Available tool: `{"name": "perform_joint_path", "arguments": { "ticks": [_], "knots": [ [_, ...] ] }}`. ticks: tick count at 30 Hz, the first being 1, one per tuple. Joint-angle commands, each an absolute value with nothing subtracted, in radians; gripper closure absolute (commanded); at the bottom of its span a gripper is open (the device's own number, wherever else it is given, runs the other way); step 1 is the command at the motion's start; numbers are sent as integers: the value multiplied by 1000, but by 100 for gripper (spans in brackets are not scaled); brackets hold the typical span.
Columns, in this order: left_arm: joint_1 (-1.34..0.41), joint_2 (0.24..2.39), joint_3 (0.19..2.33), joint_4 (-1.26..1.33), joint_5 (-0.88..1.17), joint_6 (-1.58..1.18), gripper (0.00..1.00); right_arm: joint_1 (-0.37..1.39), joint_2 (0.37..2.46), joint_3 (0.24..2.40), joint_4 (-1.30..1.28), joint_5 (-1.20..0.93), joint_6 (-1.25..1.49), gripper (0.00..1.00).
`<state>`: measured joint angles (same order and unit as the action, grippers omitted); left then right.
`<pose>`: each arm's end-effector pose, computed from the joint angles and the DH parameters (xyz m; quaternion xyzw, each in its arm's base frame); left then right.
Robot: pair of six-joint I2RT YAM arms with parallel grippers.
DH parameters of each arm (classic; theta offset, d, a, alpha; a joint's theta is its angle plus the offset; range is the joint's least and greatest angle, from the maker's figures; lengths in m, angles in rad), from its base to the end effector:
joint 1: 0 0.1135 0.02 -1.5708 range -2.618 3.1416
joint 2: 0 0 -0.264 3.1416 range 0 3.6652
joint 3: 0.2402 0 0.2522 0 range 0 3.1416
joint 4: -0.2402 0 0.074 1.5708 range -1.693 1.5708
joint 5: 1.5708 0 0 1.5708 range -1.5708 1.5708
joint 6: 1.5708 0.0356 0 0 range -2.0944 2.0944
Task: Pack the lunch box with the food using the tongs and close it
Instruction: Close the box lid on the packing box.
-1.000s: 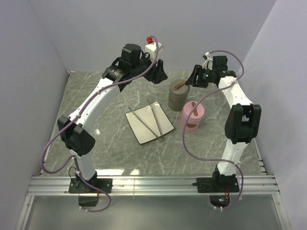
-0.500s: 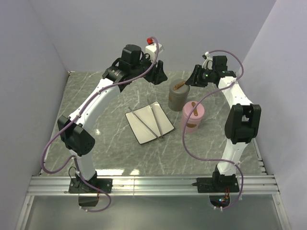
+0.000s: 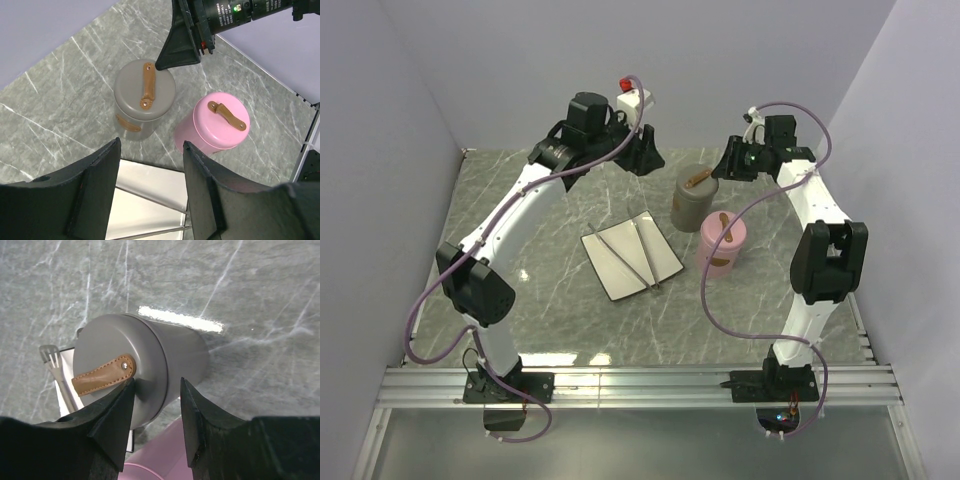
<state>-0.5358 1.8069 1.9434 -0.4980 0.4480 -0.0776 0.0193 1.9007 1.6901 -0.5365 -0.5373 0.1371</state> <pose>0.3494 -0.2254 0.4254 0.3051 0.7525 -0.3416 0.4732 0.4339 0.0266 0.2997 -0.0541 0.8882 0.2726 0.3658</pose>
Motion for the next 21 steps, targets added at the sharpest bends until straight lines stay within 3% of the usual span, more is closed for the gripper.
{"name": "perform_joint_path", "arguments": {
  "ticks": [1, 15, 21],
  "knots": [
    [-534, 1746, 1928, -469, 469, -101, 41, 14, 1876, 1713, -588, -434, 72, 52],
    [-528, 1703, 1875, -445, 457, -127, 41, 23, 1803, 1723, -569, -494, 113, 50],
    [-448, 1638, 1787, -359, 469, -247, 39, 89, 1635, 1687, -538, -303, 179, 45]
  ]
}}
